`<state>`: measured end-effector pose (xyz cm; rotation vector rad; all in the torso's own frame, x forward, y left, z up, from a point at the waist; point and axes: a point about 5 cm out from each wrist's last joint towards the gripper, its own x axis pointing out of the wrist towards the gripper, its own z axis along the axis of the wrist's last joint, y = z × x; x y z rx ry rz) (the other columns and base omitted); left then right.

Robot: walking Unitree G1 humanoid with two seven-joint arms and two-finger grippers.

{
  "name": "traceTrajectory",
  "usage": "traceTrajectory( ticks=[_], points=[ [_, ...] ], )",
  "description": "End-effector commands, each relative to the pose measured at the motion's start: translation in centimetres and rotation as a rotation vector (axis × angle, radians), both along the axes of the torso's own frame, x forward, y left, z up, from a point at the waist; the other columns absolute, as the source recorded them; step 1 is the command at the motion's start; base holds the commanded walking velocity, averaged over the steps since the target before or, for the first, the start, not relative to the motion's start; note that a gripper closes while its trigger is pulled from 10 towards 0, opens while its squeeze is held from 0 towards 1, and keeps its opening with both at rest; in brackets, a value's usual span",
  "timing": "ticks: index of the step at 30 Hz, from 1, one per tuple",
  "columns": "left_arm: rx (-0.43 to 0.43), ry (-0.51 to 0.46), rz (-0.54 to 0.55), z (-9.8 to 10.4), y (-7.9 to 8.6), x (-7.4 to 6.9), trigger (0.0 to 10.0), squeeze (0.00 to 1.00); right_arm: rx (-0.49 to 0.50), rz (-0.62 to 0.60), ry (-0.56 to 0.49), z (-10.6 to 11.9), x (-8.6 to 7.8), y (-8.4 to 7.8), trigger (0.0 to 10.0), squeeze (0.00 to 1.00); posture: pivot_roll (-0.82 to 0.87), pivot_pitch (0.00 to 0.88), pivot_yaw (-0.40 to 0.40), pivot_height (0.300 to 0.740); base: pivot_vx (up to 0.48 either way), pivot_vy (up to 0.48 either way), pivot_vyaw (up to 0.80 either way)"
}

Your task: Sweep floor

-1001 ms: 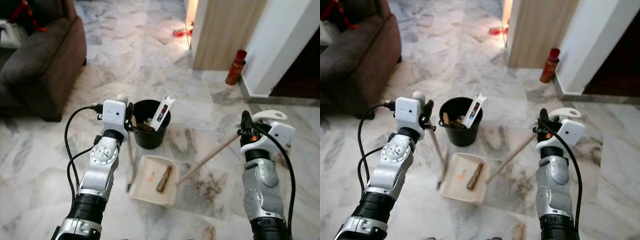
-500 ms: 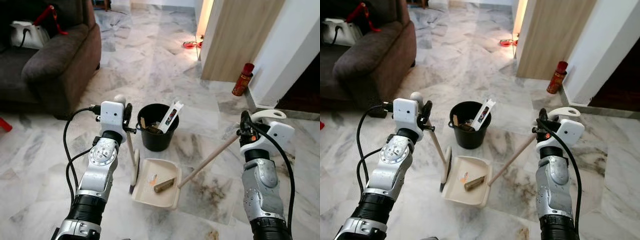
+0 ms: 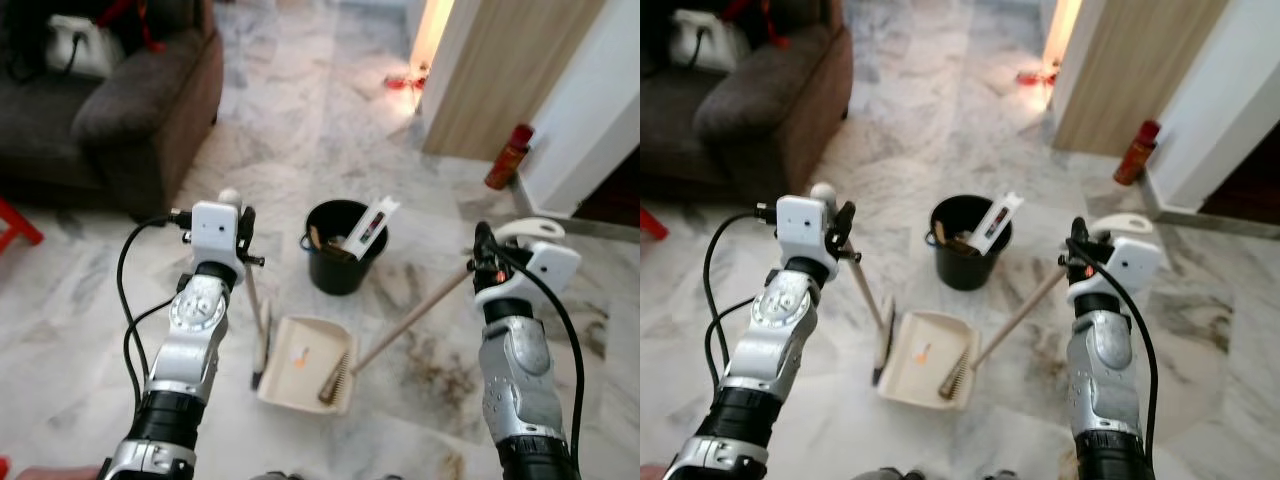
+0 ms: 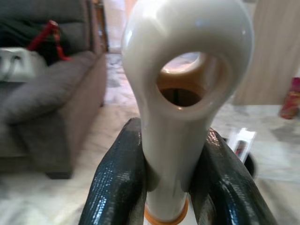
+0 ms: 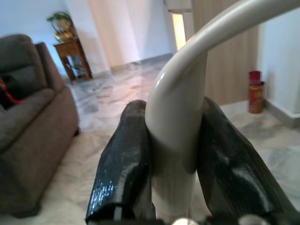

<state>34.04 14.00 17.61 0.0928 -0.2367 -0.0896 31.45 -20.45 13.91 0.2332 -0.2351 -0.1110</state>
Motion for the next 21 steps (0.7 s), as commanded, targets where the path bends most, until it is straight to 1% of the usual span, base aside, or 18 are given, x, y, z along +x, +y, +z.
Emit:
traceTrajectory(
  ticks=[1,14,16,21],
  points=[
    [-0.005,-0.033,-0.011,0.61,-0.37,-0.18,10.0,0.00,0.014,-0.011,-0.015,0.19,-0.20,-0.15,10.0,0.00,0.09,0.140,-0.049,0.740,0.000,0.322,0.00],
    [0.004,-0.035,-0.005,0.63,-0.32,-0.16,10.0,0.00,0.012,-0.010,-0.014,0.14,-0.31,-0.19,10.0,0.00,0.09,0.141,-0.049,0.740,0.000,0.000,0.00],
    [0.020,-0.038,-0.004,0.69,-0.35,-0.13,10.0,0.00,0.010,-0.011,-0.014,0.17,-0.32,-0.20,10.0,0.00,0.09,0.141,-0.049,0.740,0.368,0.000,0.00],
    [0.018,-0.033,0.004,0.57,-0.23,-0.12,10.0,0.00,0.010,-0.012,-0.013,0.17,-0.33,-0.30,10.0,0.00,0.09,0.142,-0.050,0.740,0.462,0.000,0.00]
  ],
)
